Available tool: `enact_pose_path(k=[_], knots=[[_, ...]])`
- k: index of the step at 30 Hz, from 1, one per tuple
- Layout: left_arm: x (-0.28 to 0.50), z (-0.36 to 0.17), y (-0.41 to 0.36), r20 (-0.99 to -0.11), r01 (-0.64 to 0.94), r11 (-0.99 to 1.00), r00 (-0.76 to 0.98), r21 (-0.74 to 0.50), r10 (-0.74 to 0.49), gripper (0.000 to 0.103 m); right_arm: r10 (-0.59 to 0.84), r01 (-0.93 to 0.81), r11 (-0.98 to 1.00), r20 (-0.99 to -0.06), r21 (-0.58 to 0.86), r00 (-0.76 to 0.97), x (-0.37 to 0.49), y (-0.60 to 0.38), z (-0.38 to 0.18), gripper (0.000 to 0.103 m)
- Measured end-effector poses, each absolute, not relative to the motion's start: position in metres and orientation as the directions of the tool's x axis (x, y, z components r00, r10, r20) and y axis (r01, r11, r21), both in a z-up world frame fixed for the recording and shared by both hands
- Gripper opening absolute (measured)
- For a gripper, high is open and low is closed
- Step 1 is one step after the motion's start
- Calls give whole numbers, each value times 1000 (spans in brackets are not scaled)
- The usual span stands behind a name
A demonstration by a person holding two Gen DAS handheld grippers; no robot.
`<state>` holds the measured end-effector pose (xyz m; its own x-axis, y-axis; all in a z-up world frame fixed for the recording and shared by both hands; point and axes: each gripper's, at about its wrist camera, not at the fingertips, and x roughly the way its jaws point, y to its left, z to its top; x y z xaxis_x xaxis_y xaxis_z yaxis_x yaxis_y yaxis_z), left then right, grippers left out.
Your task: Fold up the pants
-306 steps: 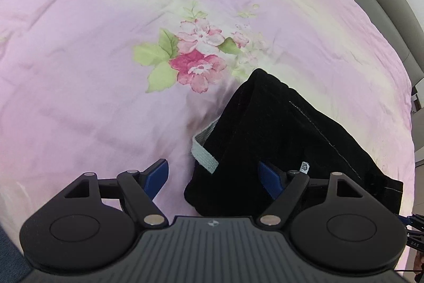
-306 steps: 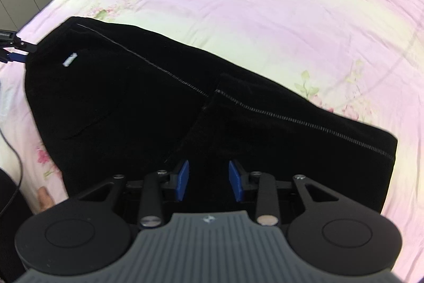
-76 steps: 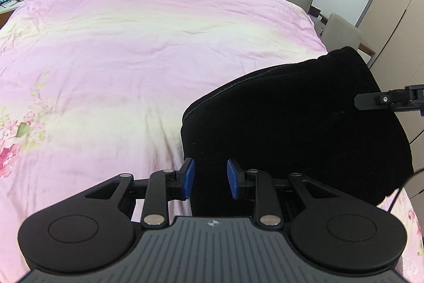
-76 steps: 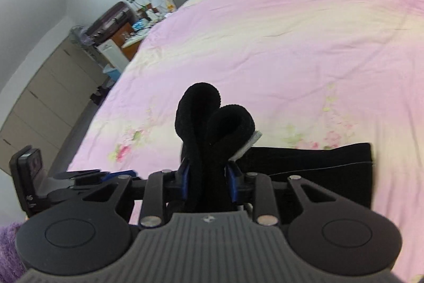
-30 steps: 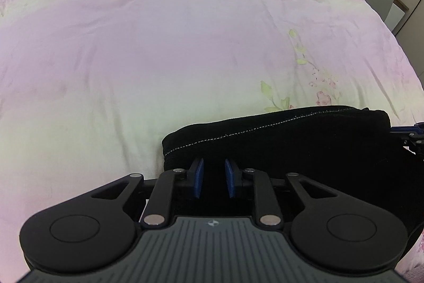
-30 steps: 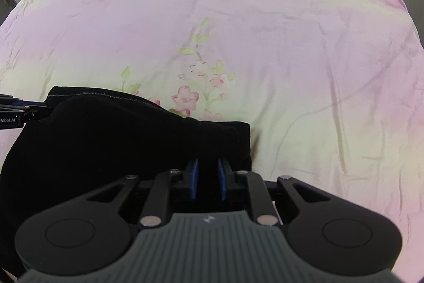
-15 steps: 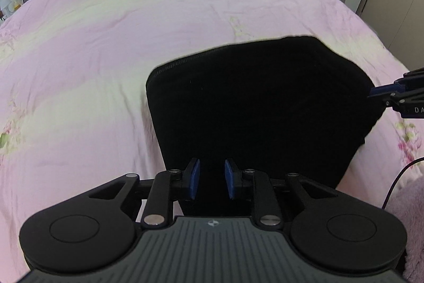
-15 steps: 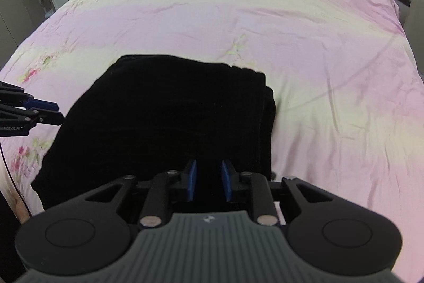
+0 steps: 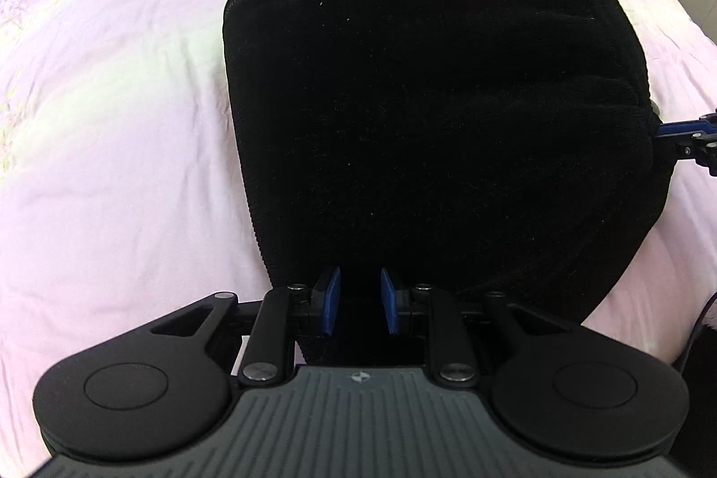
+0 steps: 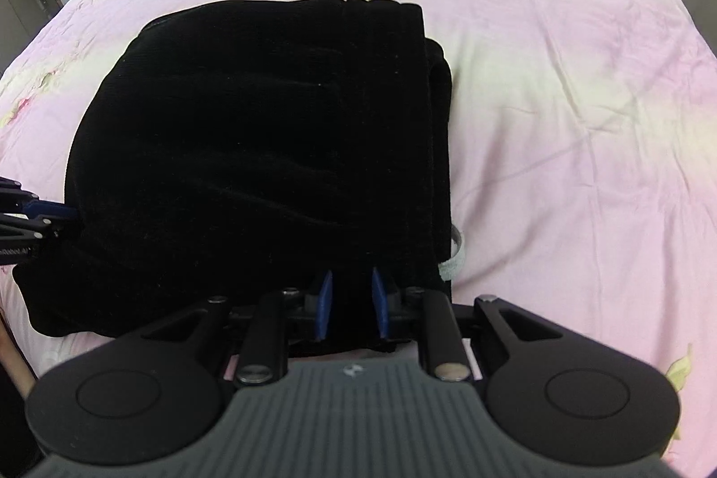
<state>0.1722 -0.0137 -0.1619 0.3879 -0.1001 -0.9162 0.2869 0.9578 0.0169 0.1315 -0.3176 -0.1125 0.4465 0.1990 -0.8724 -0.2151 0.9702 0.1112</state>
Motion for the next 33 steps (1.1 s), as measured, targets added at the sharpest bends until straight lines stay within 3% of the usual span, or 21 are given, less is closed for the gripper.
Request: enact_pose_path(k=[15,17,19,22,25,31,33], knots=[[161,-144,-8,-907,268,963,406,5,-108,28,180,-195,976,-878,101,443,131,-310,-99,16],[157,-135,-4,-903,266,964,416,10,-105,40,180,-198,975,-879,100,442,129,-310,-94,19],[151,-120,5,-893,260,966,434,-3,-119,49,194,-210,972,-878,110,438,126,-309,-86,36],[148,-100,26,-870,243,967,459,-72,-180,62,195,-220,970,-872,104,449,118,-310,-69,52],[147,-78,44,-820,222,967,526,-124,-226,63,205,-214,970,-858,114,471,113,-318,-53,57],[173,-55,53,-757,185,970,609,-156,-238,63,198,-170,977,-830,126,521,125,-332,-42,56],[183,-59,57,-746,175,965,612,-196,-263,70,234,-167,971,-819,171,524,135,-339,-43,61]])
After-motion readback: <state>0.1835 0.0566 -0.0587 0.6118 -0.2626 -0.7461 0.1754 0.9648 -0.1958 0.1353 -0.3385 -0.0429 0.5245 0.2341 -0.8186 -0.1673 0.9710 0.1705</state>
